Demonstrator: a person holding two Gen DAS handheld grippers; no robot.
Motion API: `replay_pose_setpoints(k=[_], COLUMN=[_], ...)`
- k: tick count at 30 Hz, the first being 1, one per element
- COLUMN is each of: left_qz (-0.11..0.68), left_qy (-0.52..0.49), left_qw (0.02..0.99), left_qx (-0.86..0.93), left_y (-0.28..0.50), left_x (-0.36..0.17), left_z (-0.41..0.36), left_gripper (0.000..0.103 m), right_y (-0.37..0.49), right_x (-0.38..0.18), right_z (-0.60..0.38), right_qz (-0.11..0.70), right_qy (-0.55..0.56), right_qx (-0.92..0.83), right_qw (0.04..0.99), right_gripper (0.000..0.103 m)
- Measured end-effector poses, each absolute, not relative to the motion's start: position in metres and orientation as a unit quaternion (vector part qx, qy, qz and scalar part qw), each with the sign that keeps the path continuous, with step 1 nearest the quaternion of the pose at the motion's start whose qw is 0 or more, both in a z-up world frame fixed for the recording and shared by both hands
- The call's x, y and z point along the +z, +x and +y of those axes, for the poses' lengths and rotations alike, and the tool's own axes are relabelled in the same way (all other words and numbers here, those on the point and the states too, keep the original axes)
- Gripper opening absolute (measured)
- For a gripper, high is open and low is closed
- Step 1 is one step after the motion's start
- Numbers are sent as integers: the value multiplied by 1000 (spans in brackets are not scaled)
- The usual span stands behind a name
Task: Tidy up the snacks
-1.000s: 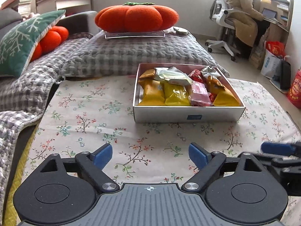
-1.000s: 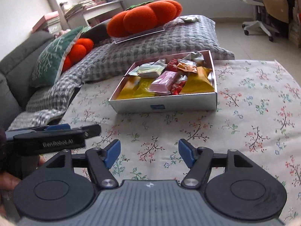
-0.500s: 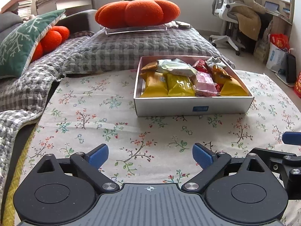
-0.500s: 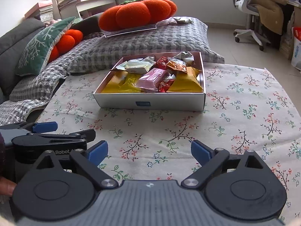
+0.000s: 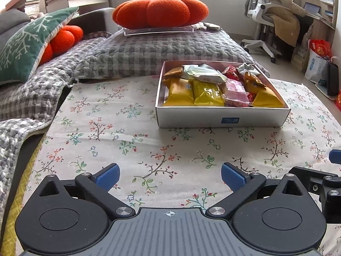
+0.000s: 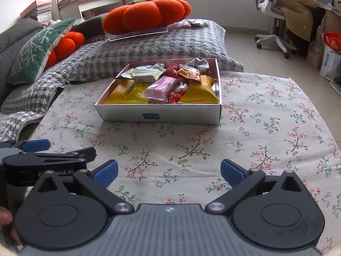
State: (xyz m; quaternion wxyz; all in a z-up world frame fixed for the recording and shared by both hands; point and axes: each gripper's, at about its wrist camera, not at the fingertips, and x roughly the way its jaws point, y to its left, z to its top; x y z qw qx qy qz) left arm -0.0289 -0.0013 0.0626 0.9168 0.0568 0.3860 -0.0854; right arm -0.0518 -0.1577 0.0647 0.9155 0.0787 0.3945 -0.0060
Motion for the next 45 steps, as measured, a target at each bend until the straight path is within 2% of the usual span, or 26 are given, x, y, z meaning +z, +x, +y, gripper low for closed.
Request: replay_pose_setpoints(k=[45], left_qz=[379], left_qy=[65], left_qw=[918], left_qx=[-98], left_y=[-35], left_x=[65], left_z=[-8], left_gripper=[103], right_y=[-52], right_x=[60], right_z=[-160], right_qz=[416], right_qy=[69], right_qx=[-38], right_qw=[906], right_gripper=[102])
